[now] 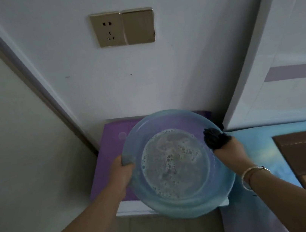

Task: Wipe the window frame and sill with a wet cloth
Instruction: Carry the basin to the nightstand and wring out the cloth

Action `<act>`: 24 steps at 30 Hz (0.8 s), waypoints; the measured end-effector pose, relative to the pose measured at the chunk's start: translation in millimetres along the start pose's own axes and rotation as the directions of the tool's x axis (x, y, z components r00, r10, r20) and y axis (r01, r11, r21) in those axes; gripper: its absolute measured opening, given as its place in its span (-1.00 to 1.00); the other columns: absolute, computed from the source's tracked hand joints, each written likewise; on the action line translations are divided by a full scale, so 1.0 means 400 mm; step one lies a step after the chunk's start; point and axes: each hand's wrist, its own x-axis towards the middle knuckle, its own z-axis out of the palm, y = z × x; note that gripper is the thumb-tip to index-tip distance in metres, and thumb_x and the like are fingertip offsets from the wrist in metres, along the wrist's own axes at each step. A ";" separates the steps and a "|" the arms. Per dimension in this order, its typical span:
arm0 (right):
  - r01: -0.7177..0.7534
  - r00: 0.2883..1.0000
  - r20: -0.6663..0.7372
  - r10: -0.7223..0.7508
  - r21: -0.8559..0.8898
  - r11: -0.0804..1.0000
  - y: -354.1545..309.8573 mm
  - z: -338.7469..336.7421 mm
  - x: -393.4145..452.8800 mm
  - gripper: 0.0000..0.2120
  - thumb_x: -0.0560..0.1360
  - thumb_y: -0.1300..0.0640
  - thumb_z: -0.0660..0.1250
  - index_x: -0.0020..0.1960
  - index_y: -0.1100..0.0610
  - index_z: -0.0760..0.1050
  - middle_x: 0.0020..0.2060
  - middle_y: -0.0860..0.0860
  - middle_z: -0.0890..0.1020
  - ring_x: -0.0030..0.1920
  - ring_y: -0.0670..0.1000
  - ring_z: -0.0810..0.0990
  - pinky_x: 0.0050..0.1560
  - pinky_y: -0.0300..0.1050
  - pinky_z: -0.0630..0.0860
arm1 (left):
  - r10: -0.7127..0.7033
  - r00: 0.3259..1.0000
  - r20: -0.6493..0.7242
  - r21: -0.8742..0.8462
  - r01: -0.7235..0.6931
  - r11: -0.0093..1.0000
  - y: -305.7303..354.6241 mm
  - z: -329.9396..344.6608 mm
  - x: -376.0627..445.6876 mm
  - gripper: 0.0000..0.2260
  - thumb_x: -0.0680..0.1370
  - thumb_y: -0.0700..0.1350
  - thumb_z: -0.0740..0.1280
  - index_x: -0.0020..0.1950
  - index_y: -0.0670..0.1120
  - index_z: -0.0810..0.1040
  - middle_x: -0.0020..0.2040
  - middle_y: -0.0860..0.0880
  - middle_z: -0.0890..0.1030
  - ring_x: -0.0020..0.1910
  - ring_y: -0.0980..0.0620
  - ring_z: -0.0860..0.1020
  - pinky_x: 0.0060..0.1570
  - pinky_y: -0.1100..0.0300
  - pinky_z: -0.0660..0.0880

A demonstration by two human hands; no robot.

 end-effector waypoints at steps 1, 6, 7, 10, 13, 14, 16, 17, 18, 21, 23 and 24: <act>0.008 1.000 -0.013 -0.008 -0.001 1.000 0.004 0.019 0.042 -0.67 0.35 0.23 0.33 0.11 0.20 0.61 0.01 0.18 0.67 0.07 0.18 0.62 0.10 -0.07 0.53 | -0.020 1.000 0.008 -0.007 0.020 1.000 -0.009 0.018 0.044 -0.76 0.51 -0.27 0.33 0.18 -0.17 0.53 0.06 -0.17 0.63 0.02 -0.19 0.60 0.05 -0.11 0.55; 0.059 0.998 0.018 -0.059 0.014 0.998 0.027 0.066 0.156 -0.70 0.37 0.14 0.33 0.08 0.16 0.56 -0.07 0.14 0.59 0.00 0.14 0.56 0.14 0.07 0.51 | -0.053 0.999 -0.004 -0.045 0.053 0.998 -0.042 0.083 0.174 -0.74 0.50 -0.26 0.36 0.19 -0.22 0.53 0.07 -0.24 0.62 0.03 -0.23 0.60 0.07 -0.23 0.53; 0.058 0.998 0.010 -0.058 -0.002 0.998 0.075 0.092 0.202 -0.66 0.35 0.07 0.32 0.10 0.14 0.55 -0.04 0.11 0.58 0.01 0.13 0.56 0.15 0.07 0.51 | -0.054 0.998 -0.014 -0.044 0.053 0.998 -0.042 0.091 0.181 -0.72 0.50 -0.26 0.36 0.20 -0.23 0.52 0.09 -0.23 0.61 0.05 -0.22 0.60 0.10 -0.21 0.52; 0.038 0.999 -0.020 -0.039 -0.018 0.999 0.206 0.167 0.327 -0.45 0.20 -0.12 0.20 0.10 0.12 0.55 0.03 0.07 0.62 0.06 0.14 0.60 0.15 0.09 0.53 | -0.051 0.998 -0.035 -0.030 0.050 0.998 -0.043 0.126 0.190 -0.78 0.52 -0.29 0.33 0.16 -0.25 0.50 0.05 -0.17 0.60 0.02 -0.16 0.58 0.11 -0.15 0.52; 0.029 0.998 -0.048 -0.029 -0.015 0.999 0.117 0.132 0.263 -0.60 0.23 -0.06 0.28 -0.04 0.13 0.60 -0.03 0.13 0.63 0.05 0.18 0.59 0.16 0.10 0.51 | -0.048 0.998 -0.043 -0.074 0.045 0.996 -0.048 0.132 0.193 -0.82 0.53 -0.31 0.31 0.13 -0.23 0.49 0.04 -0.24 0.60 0.02 -0.23 0.59 0.05 -0.20 0.53; 0.033 0.997 -0.064 -0.034 -0.010 0.999 0.080 0.110 0.231 -0.78 0.27 0.03 0.34 -0.15 0.12 0.57 -0.04 0.17 0.61 0.06 0.21 0.56 0.18 0.10 0.49 | -0.054 0.997 -0.047 -0.070 0.051 0.996 -0.050 0.136 0.194 -0.80 0.52 -0.31 0.31 0.14 -0.24 0.50 0.06 -0.27 0.60 0.04 -0.26 0.59 0.05 -0.22 0.52; 0.007 0.999 -0.043 -0.009 -0.045 0.999 0.045 0.093 0.205 -0.93 0.35 0.18 0.36 -0.17 0.08 0.51 0.10 0.24 0.52 0.16 0.27 0.44 0.28 0.06 0.35 | -0.058 0.997 -0.057 -0.019 0.056 0.998 -0.049 0.139 0.192 -0.77 0.52 -0.32 0.30 0.18 -0.26 0.49 0.08 -0.28 0.59 0.06 -0.26 0.58 0.07 -0.21 0.52; 0.000 1.000 -0.005 0.000 -0.117 0.993 0.037 0.087 0.191 -0.85 0.38 0.18 0.35 -0.04 0.11 0.53 0.24 0.23 0.43 0.25 0.26 0.34 0.33 0.02 0.27 | -0.035 0.997 -0.070 0.043 0.038 0.998 -0.043 0.143 0.186 -0.75 0.52 -0.32 0.29 0.19 -0.27 0.48 0.10 -0.28 0.58 0.08 -0.26 0.57 0.08 -0.16 0.52; 0.014 1.000 -0.007 -0.016 -0.202 0.979 0.033 0.087 0.176 -0.70 0.40 0.13 0.35 0.13 0.11 0.52 0.37 0.19 0.31 0.34 0.24 0.24 0.35 0.04 0.19 | 0.013 0.995 -0.097 0.128 -0.001 0.992 -0.040 0.146 0.180 -0.71 0.51 -0.31 0.31 0.23 -0.28 0.46 0.14 -0.27 0.56 0.13 -0.25 0.55 0.11 -0.11 0.50; 0.188 0.974 -0.071 -0.216 -0.283 0.941 0.002 0.091 0.119 -0.58 0.37 0.07 0.40 0.22 0.05 0.47 0.42 0.13 0.24 0.39 0.22 0.20 0.33 0.08 0.19 | 0.295 0.914 -0.278 0.311 -0.205 0.928 0.003 0.154 0.126 -0.48 0.48 -0.20 0.40 0.39 -0.24 0.32 0.32 -0.20 0.43 0.31 -0.15 0.41 0.28 0.06 0.35; 0.321 0.944 -0.036 -0.327 -0.116 0.940 -0.039 0.110 0.087 -0.61 0.31 0.16 0.46 0.11 0.09 0.46 0.17 0.13 0.41 0.21 0.22 0.39 0.16 -0.08 0.31 | 0.335 0.902 -0.272 0.151 -0.304 0.941 0.056 0.164 0.059 -0.63 0.51 -0.10 0.39 0.27 -0.12 0.44 0.19 -0.04 0.50 0.17 -0.01 0.48 0.10 0.26 0.40; 0.370 0.929 0.002 -0.370 0.012 0.929 -0.067 0.122 0.070 -0.58 0.28 0.19 0.50 0.06 0.06 0.42 0.05 0.09 0.43 0.12 0.17 0.45 0.07 -0.21 0.34 | 0.273 0.947 -0.170 0.008 -0.276 0.961 0.088 0.173 0.021 -0.76 0.51 -0.04 0.37 0.16 -0.04 0.49 0.10 0.02 0.55 0.08 0.02 0.53 -0.03 0.29 0.45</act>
